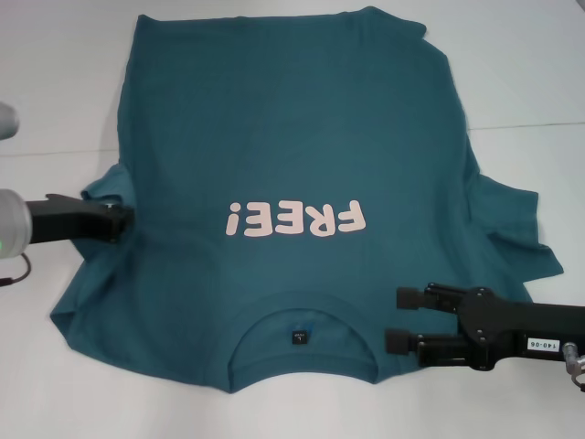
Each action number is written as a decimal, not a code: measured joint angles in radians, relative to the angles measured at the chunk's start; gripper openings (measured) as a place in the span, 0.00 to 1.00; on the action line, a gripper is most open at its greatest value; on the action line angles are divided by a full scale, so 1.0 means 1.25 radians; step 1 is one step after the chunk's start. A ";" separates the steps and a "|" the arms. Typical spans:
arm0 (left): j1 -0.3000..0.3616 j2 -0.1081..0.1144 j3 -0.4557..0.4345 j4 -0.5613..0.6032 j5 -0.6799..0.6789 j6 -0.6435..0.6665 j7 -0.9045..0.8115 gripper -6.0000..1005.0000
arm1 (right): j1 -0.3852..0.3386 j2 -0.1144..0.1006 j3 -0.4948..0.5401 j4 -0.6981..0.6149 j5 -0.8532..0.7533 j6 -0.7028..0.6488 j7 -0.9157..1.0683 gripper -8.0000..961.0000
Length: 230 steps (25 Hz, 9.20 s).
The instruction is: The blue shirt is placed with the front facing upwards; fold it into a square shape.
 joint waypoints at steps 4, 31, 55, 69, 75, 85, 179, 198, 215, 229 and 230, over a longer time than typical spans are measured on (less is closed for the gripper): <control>-0.012 -0.001 0.009 -0.009 -0.001 -0.001 -0.022 0.02 | 0.000 0.001 0.000 0.002 0.000 0.000 -0.001 0.98; -0.059 0.041 -0.003 0.012 0.052 0.009 -0.086 0.03 | -0.004 0.001 0.000 0.011 0.003 0.008 -0.003 0.98; -0.093 0.030 0.001 0.053 0.092 0.029 -0.149 0.11 | -0.002 0.001 0.000 0.021 0.001 0.015 -0.005 0.98; -0.102 -0.005 0.122 -0.055 0.039 -0.016 -0.185 0.20 | 0.004 0.001 -0.006 0.021 0.002 0.021 -0.005 0.98; -0.076 -0.002 0.123 -0.026 0.021 -0.032 -0.181 0.31 | 0.005 0.001 -0.006 0.023 0.002 0.023 -0.005 0.98; 0.013 0.001 0.053 -0.006 0.017 -0.040 -0.138 0.65 | 0.007 -0.012 -0.001 0.032 0.003 0.033 0.043 0.98; 0.055 0.005 -0.067 -0.240 -0.365 0.345 0.546 0.87 | 0.103 -0.102 0.056 0.025 -0.205 0.551 0.542 0.13; 0.054 0.000 -0.084 -0.250 -0.368 0.345 0.535 0.87 | 0.077 -0.134 0.072 -0.019 -0.205 0.519 0.542 0.01; 0.047 0.000 -0.087 -0.260 -0.375 0.338 0.518 0.86 | 0.076 -0.145 0.101 -0.083 -0.204 0.481 0.549 0.01; 0.047 0.001 -0.086 -0.260 -0.377 0.337 0.518 0.87 | 0.079 -0.153 0.103 -0.114 -0.204 0.458 0.572 0.01; 0.047 0.001 -0.087 -0.260 -0.377 0.337 0.518 0.87 | 0.080 -0.152 0.103 -0.114 -0.204 0.459 0.570 0.01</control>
